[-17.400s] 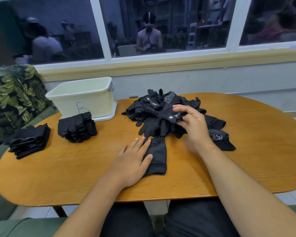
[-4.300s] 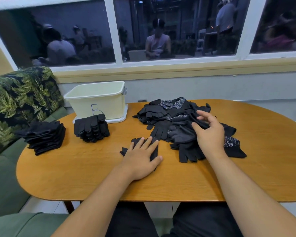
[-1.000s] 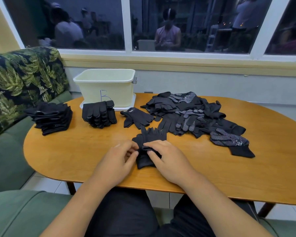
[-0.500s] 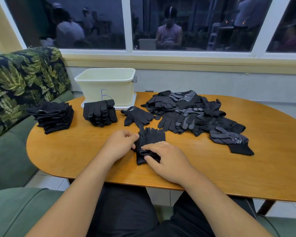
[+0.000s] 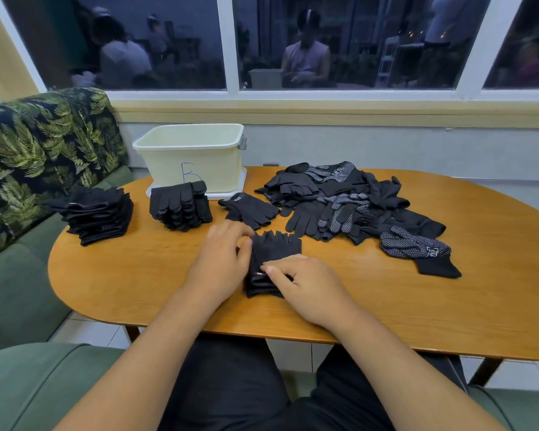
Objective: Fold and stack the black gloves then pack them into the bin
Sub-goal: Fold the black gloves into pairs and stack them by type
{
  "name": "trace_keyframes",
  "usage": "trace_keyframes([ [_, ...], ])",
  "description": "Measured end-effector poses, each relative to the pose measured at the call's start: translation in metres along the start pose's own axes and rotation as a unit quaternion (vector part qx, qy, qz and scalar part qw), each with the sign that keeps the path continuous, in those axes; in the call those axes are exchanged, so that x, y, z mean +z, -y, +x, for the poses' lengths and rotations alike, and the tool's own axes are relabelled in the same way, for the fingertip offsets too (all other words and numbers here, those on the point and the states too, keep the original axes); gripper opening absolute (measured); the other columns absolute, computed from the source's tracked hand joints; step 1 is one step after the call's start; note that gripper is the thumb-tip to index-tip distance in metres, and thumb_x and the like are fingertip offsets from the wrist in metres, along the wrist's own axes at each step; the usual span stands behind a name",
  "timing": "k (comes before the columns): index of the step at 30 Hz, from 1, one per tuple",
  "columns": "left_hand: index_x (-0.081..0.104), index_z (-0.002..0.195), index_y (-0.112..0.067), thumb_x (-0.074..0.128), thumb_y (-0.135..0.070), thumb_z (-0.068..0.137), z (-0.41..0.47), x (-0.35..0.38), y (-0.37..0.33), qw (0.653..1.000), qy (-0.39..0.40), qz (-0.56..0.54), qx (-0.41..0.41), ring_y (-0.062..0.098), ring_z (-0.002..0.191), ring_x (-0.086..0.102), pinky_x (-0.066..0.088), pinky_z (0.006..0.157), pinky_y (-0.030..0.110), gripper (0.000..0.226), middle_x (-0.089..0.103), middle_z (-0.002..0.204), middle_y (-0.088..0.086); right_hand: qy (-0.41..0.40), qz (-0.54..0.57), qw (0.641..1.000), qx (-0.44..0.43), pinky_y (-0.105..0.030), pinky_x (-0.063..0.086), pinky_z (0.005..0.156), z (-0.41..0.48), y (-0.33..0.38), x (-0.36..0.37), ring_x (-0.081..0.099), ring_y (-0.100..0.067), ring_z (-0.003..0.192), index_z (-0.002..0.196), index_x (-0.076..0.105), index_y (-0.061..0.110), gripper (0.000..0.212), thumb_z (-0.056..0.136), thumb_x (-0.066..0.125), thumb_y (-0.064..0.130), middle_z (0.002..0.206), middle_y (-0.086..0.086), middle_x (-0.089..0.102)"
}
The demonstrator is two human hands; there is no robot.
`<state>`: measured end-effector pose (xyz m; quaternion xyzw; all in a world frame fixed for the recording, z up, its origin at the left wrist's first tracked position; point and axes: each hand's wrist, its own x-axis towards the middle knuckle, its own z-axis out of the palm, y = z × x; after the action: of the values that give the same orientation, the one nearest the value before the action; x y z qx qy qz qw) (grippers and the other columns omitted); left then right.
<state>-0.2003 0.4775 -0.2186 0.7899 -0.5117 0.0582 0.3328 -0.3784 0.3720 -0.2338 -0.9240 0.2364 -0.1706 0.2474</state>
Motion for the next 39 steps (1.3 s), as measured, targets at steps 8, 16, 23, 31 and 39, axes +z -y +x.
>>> trace_keyframes([
  [8, 0.047, 0.157, -0.035, 0.035, -0.042, 0.114, -0.013, 0.019, 0.002, 0.981, 0.192, 0.006, 0.034, 0.004, 0.156, 0.027, 0.027, 0.128, 0.038, 0.045, 0.041, 0.165, -0.017, -0.064, 0.185, 0.978, 0.071, -0.037, 0.059, 0.097, 0.007, -0.008, -0.009, 0.070, 0.000, 0.102, 0.106, 0.083, 0.038, 0.025, 0.101, 0.066, 0.020, 0.104, 0.022, 0.078],
  [16, 0.037, 0.159, -0.039, 0.032, -0.038, 0.113, -0.013, 0.024, 0.004, 0.977, 0.195, 0.026, 0.078, 0.004, 0.157, 0.027, 0.025, 0.129, 0.049, 0.046, 0.038, 0.166, -0.017, 0.102, 0.009, 0.994, -0.031, -0.024, 0.025, 0.124, 0.032, 0.002, -0.020, 0.030, -0.011, 0.156, 0.164, 0.039, 0.033, 0.073, 0.097, 0.055, 0.010, 0.169, 0.011, 0.035],
  [23, 0.056, 0.138, -0.029, 0.046, -0.035, 0.111, -0.017, 0.013, 0.003, 0.992, 0.019, -0.117, -0.048, 0.005, 0.122, 0.053, 0.048, 0.105, 0.037, 0.029, 0.057, 0.131, -0.014, 0.132, -0.120, 0.983, -0.030, -0.038, 0.006, 0.134, 0.020, -0.016, -0.010, -0.012, -0.006, 0.163, 0.172, 0.008, 0.030, 0.068, 0.113, 0.022, 0.059, 0.180, 0.009, -0.005],
  [31, 0.053, 0.126, -0.043, 0.077, -0.035, 0.092, -0.045, -0.007, 0.006, 0.981, 0.133, -0.141, -0.020, 0.005, 0.105, 0.060, 0.050, 0.090, 0.024, 0.042, 0.061, 0.105, -0.017, 0.113, -0.107, 0.988, -0.022, -0.033, 0.006, 0.130, 0.019, -0.014, -0.008, -0.009, -0.005, 0.163, 0.172, 0.014, 0.029, 0.067, 0.113, 0.021, 0.060, 0.180, 0.010, -0.001],
  [39, 0.064, 0.122, -0.046, 0.071, -0.028, 0.099, -0.042, -0.006, 0.006, 0.984, 0.132, -0.120, -0.014, 0.003, 0.105, 0.057, 0.043, 0.085, 0.013, 0.029, 0.061, 0.105, -0.017, 0.035, -0.116, 0.990, -0.069, -0.035, 0.014, 0.130, 0.019, -0.009, -0.009, 0.014, -0.010, 0.163, 0.168, 0.032, 0.030, 0.057, 0.112, 0.038, 0.040, 0.176, 0.010, 0.023],
])
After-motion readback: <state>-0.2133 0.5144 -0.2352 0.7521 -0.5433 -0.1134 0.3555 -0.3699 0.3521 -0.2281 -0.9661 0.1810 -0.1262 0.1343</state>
